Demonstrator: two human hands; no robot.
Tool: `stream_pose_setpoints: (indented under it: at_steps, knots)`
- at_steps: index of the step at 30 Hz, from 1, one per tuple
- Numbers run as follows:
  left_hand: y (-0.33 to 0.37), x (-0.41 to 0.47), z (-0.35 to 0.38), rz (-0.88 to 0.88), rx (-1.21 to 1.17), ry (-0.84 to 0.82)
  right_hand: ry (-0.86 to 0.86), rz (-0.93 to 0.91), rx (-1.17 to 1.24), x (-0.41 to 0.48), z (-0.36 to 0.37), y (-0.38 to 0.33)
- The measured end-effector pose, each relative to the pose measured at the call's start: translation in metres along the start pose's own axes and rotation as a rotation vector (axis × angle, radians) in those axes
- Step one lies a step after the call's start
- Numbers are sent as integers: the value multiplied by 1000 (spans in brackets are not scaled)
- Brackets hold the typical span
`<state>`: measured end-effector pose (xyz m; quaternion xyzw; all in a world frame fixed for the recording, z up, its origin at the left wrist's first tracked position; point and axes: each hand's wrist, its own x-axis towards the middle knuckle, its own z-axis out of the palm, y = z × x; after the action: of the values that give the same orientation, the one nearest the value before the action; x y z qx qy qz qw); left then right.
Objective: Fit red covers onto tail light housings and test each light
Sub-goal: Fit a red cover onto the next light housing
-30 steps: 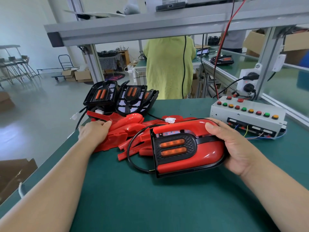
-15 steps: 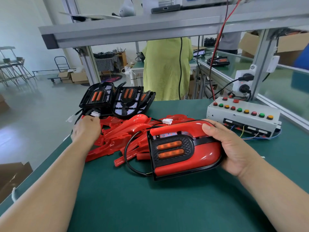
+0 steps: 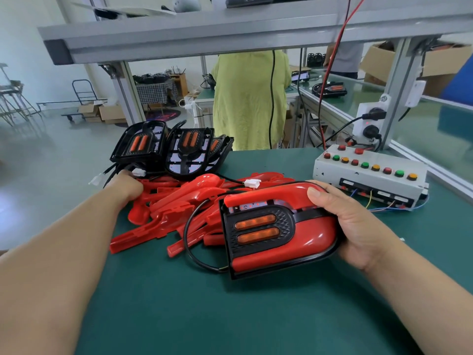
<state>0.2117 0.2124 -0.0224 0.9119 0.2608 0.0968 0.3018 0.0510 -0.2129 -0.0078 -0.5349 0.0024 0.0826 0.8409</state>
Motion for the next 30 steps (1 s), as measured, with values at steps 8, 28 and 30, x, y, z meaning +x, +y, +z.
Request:
stream_pose_setpoints:
  at_steps: [8, 28, 30]
  knots:
    - [15, -12, -5, 41, -23, -150, -9, 0, 6, 0, -1, 0]
    - [34, -45, 6, 191, 224, -132, -10, 14, 13, 0, -1, 0]
    - [37, -49, 2, 218, 252, -97, -19, 10, 26, -1, -2, -1]
